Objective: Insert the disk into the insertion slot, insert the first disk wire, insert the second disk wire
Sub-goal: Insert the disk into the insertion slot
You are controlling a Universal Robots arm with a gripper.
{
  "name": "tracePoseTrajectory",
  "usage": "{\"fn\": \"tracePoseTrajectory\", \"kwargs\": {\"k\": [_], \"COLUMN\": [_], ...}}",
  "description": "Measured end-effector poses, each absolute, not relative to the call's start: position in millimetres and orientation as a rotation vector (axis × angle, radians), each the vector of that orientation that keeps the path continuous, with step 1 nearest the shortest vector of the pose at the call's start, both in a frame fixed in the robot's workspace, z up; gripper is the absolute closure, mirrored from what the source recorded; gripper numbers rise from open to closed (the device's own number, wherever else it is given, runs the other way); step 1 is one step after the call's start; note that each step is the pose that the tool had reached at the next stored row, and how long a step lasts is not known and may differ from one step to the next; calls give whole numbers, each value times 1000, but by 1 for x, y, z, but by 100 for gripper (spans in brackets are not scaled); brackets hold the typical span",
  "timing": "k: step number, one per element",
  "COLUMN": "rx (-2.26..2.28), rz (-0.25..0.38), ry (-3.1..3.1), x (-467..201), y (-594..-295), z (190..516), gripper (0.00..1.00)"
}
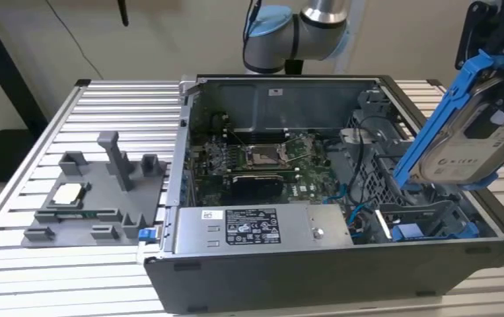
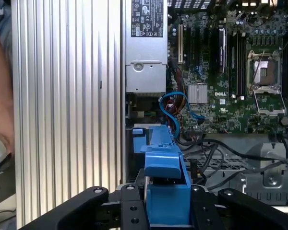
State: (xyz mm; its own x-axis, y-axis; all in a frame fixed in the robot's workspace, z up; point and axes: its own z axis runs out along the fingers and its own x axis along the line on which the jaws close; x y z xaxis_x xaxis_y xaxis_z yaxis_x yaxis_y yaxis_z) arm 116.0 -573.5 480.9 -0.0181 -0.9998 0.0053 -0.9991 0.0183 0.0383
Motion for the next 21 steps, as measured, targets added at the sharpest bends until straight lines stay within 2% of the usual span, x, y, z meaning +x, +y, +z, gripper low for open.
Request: {"fn": "tracePoseTrajectory", "kwargs": {"k": [21], "rx": [2182], "rz": [-30], "ry": [-2222], "x": [116], "y": [-573], "z": [470], "gripper": [67]}}
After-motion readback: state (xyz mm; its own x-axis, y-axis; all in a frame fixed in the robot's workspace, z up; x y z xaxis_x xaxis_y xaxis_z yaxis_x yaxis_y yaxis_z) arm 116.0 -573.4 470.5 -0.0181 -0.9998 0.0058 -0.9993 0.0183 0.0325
